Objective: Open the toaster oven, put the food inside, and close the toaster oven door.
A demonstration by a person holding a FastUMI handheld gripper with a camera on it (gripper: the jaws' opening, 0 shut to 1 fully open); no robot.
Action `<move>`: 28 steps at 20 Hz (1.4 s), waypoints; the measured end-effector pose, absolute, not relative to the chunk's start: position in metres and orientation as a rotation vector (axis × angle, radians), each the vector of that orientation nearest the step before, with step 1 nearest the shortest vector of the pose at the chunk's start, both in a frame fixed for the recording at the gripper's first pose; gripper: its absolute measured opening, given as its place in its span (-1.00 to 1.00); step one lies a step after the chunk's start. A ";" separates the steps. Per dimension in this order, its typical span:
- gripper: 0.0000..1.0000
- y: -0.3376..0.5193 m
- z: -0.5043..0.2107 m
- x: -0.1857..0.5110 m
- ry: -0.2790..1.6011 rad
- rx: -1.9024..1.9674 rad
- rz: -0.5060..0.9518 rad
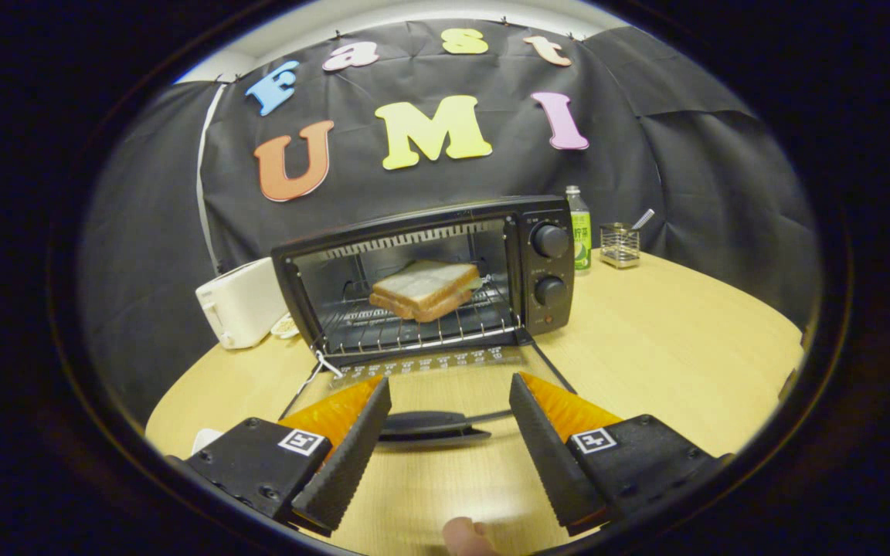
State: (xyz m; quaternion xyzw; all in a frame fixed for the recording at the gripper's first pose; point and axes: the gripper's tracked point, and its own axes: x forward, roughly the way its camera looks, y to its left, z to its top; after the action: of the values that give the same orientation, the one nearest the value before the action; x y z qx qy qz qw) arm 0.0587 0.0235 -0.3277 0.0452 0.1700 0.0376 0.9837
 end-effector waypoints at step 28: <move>1.00 0.051 -0.389 0.051 0.558 -0.057 0.078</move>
State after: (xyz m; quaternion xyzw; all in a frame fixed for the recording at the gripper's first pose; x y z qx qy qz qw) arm 0.0512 0.0513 -0.3893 -0.0280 0.2751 0.0386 0.9602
